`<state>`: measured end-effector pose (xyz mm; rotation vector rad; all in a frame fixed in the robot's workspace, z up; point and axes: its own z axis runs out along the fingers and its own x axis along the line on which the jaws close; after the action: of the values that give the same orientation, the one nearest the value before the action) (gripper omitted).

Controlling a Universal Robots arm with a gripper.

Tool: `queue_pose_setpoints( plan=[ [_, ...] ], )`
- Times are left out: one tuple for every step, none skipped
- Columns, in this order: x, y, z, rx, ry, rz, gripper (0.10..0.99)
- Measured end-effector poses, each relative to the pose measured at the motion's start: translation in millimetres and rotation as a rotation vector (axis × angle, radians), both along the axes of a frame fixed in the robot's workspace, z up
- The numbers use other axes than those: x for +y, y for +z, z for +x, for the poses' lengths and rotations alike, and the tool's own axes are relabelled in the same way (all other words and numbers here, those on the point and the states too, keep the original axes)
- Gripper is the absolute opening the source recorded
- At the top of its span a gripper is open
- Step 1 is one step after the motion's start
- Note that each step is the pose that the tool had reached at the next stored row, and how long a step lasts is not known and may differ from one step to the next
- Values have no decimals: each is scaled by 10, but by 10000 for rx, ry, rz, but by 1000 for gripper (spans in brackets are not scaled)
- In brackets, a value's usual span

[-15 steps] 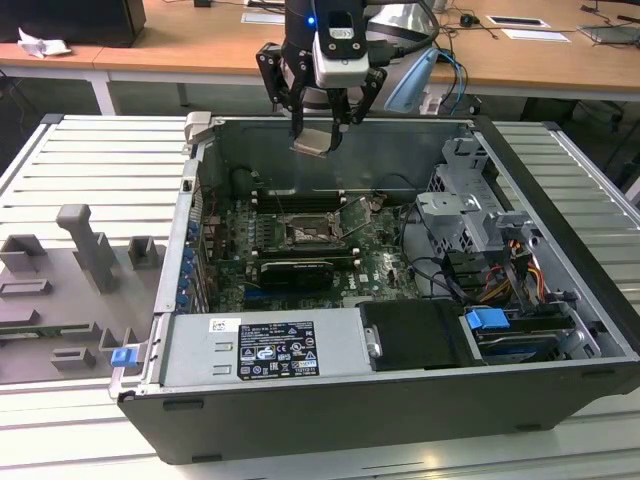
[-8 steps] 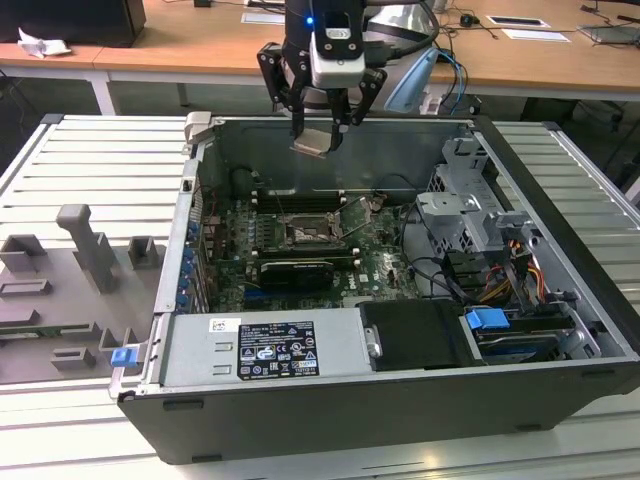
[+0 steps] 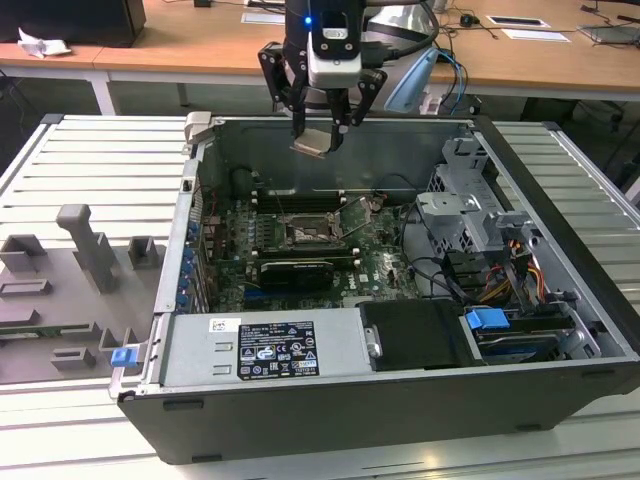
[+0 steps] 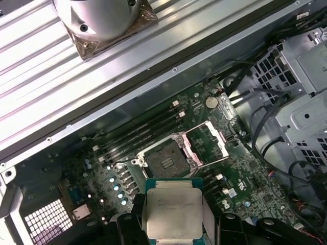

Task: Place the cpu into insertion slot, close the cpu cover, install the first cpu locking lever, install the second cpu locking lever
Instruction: 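Place the cpu into insertion slot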

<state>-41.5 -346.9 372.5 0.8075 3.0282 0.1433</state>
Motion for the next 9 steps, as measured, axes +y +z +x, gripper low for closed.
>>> queue_pose_setpoints(
  plan=[
    [0,0,0,0,-47,0,529],
    [0,-1,0,0,-124,1,529],
    [0,-1,0,-1,-186,0,529],
    [0,-1,0,-1,-269,1,529],
    [0,-2,0,-1,-386,1,529],
    [0,-3,0,0,-520,1,529],
    [0,-4,0,0,-658,1,529],
    [0,-5,0,-1,-821,1,529],
    [0,-7,0,-1,-1076,1,529]
  ],
)
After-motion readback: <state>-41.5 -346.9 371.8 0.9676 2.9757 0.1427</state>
